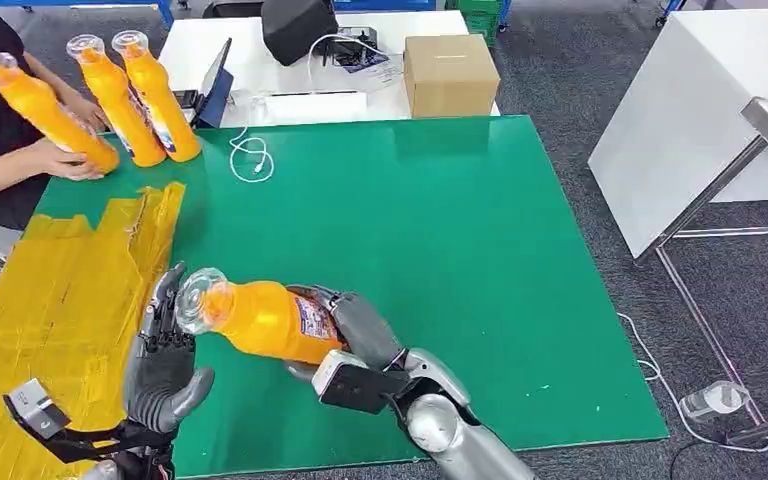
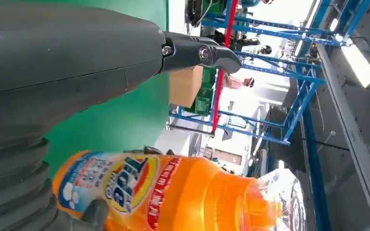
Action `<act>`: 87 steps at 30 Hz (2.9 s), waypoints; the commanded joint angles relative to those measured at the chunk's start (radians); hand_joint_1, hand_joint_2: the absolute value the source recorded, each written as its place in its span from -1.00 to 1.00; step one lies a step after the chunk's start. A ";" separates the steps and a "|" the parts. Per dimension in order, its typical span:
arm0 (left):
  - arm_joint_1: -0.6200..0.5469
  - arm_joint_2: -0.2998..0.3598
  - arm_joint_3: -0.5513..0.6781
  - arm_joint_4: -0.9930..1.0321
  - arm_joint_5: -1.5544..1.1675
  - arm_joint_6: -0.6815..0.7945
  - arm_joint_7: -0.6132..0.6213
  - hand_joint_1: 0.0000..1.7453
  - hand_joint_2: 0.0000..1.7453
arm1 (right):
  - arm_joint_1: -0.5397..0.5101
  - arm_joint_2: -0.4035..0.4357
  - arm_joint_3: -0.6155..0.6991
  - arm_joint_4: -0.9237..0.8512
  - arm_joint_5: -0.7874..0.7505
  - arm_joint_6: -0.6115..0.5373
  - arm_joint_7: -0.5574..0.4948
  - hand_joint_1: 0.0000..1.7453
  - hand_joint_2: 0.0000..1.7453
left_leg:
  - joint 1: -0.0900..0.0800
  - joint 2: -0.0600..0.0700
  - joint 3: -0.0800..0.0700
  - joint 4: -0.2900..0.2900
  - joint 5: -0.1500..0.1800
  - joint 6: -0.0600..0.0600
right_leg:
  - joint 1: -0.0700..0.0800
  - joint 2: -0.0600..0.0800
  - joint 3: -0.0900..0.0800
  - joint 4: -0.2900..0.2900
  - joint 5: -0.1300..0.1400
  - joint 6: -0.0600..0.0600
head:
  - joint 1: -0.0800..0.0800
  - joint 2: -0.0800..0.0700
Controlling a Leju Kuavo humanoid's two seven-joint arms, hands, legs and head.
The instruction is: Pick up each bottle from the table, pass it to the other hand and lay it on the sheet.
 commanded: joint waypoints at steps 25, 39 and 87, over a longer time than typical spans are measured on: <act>-0.018 0.023 -0.059 0.074 0.203 -0.110 0.084 -1.00 1.00 | -0.108 0.088 0.217 0.339 0.096 -0.010 0.021 1.00 1.00 | 0.001 0.001 0.005 -0.002 -0.001 -0.001 | 0.001 0.001 0.005 -0.002 0.000 -0.002 | 0.000 0.000; -0.025 0.017 -0.053 0.079 0.210 -0.123 0.084 1.00 1.00 | -0.114 0.088 0.220 0.355 0.098 -0.013 0.021 1.00 1.00 | 0.001 0.000 0.004 -0.002 -0.001 -0.001 | 0.001 0.000 0.004 -0.002 -0.001 -0.002 | 0.000 0.000; -0.041 0.012 0.050 0.022 -0.148 0.113 -0.057 1.00 1.00 | -0.043 0.023 0.151 0.184 0.227 -0.134 0.031 -1.00 -1.00 | 0.001 -0.002 0.001 0.000 0.000 0.000 | 0.001 -0.002 0.001 -0.001 -0.001 -0.001 | 0.000 0.000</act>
